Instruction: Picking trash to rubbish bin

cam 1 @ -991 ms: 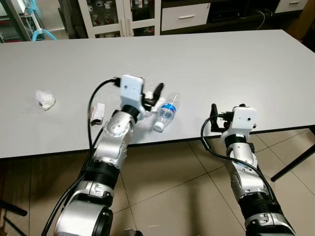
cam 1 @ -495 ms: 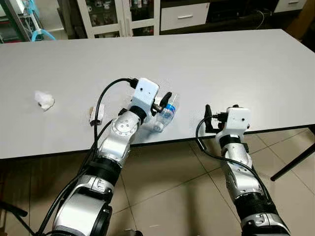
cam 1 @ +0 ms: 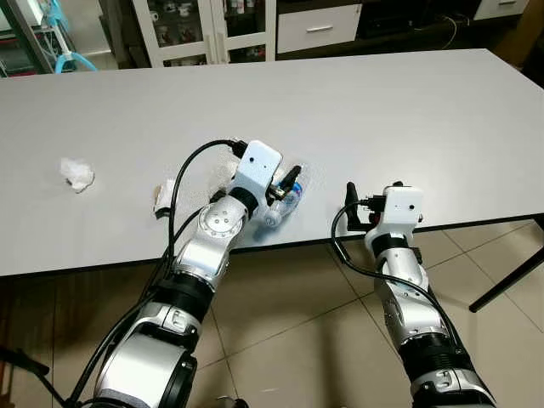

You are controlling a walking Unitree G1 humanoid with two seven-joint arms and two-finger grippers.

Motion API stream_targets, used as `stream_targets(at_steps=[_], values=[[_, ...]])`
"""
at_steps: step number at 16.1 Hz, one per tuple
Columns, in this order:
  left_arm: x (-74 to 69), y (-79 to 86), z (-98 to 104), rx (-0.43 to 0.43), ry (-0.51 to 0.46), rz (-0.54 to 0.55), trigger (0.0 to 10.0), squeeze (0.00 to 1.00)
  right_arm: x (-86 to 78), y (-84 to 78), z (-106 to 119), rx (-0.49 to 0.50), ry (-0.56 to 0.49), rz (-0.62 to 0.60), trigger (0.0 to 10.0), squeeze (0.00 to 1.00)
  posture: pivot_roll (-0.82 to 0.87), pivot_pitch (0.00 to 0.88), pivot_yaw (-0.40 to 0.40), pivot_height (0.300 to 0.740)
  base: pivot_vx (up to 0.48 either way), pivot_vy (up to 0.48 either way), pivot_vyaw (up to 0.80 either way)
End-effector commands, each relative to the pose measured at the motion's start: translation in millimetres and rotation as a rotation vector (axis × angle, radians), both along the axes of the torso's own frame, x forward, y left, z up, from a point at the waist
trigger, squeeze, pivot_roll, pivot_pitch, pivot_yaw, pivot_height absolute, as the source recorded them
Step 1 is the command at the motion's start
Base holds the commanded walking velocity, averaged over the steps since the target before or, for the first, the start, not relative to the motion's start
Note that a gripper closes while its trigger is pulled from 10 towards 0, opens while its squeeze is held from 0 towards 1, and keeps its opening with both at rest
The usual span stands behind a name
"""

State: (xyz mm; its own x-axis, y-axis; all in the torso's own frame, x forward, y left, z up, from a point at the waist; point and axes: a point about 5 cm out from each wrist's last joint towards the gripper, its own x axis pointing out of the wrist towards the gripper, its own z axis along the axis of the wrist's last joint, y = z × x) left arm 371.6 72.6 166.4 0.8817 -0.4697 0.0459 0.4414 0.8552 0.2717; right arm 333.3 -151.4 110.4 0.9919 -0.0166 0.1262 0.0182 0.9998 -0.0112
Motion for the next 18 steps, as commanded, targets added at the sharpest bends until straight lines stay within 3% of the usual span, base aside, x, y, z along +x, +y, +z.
stream_targets(at_steps=[1, 7, 14, 18], values=[[2.5, -0.9, 7.7, -0.014, -0.021, 0.011, 10.0, 0.00, 0.3, -0.7, 4.0, 0.003, -0.014, 0.000, 10.0, 0.00, -0.10, 0.041, 0.064, 0.740, 0.000, -0.446, 0.00], [3.8, 3.6, 8.7, -0.020, -0.032, 0.030, 10.0, 0.00, 0.2, 0.1, 3.3, -0.002, -0.007, 0.012, 10.0, 0.00, -0.09, 0.048, 0.056, 0.740, 0.000, -0.426, 0.00], [7.9, 17.5, 11.4, -0.043, -0.043, 0.103, 10.0, 0.00, -0.5, 0.7, 2.2, 0.000, 0.000, 0.019, 10.0, 0.00, -0.08, 0.063, 0.051, 0.740, 0.000, 0.000, 0.00], [18.2, 35.6, 16.0, -0.018, -0.054, 0.230, 10.0, 0.00, -1.0, 2.4, 1.9, 0.003, 0.005, 0.032, 10.0, 0.00, -0.08, 0.066, 0.050, 0.740, 0.000, 0.000, 0.00]])
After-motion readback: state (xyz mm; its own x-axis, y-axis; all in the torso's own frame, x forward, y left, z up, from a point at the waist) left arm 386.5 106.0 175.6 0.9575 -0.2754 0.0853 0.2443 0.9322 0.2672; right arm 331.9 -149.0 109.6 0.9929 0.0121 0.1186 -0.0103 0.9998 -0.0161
